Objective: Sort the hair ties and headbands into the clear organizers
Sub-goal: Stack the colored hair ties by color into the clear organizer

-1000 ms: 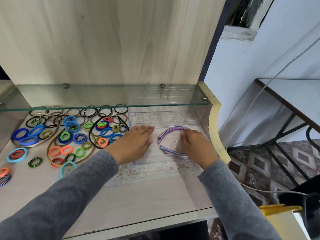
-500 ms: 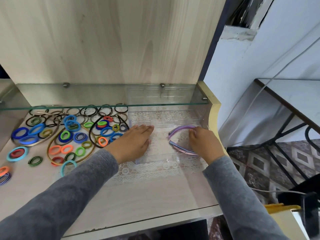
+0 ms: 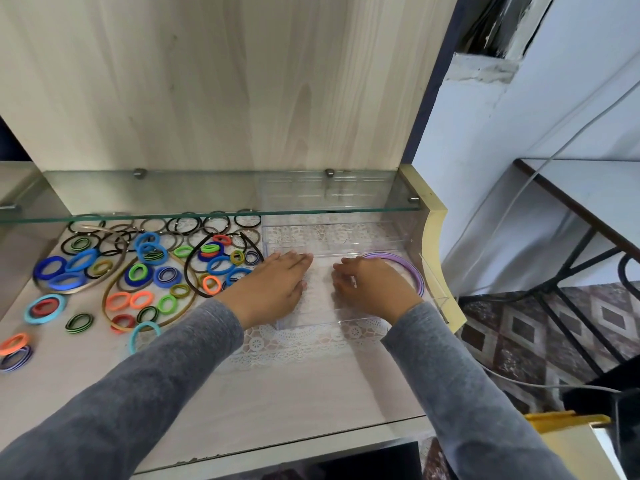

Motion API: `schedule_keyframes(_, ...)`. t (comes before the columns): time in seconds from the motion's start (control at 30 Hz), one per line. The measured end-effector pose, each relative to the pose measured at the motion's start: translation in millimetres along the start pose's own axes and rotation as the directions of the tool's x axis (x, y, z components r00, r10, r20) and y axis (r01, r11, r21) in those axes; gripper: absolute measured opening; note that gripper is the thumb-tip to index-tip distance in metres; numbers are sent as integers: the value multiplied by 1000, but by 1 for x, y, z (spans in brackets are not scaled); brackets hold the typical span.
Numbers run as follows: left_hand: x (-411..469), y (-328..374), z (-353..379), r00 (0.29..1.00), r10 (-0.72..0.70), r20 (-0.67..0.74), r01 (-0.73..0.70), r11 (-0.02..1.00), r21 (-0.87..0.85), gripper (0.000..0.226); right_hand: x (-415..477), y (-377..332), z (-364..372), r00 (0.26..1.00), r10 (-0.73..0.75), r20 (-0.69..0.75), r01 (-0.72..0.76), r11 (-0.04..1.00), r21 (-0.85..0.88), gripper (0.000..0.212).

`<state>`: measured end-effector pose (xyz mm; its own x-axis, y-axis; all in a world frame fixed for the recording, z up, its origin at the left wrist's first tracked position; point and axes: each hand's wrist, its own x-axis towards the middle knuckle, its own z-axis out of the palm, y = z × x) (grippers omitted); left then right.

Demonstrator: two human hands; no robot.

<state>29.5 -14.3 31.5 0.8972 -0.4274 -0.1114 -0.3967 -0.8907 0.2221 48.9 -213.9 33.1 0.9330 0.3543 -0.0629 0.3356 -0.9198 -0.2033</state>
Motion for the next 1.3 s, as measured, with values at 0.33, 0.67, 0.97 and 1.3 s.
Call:
schedule_keyframes(0.33,1,-1,0,1000,3,20,-3,1000,5,59,-6,11,-2,991,137,7,-137,983,125,57)
schedule_keyframes(0.67,3,-2,-1,998,6,56,-8,999,32,63,-10,33,5,897,414,154,-426,903,54,78)
schedule_keyframes(0.97,3,7,-13,994,-9,107,-4,992,124,61,-14,31,-5,873,472,123,-485,864,132,74)
schedule_keyframes(1.3,9,38,-1,979,66,191,-30,982,-186,55,-22,30,-8,922,376,92,-366,925,-105,69)
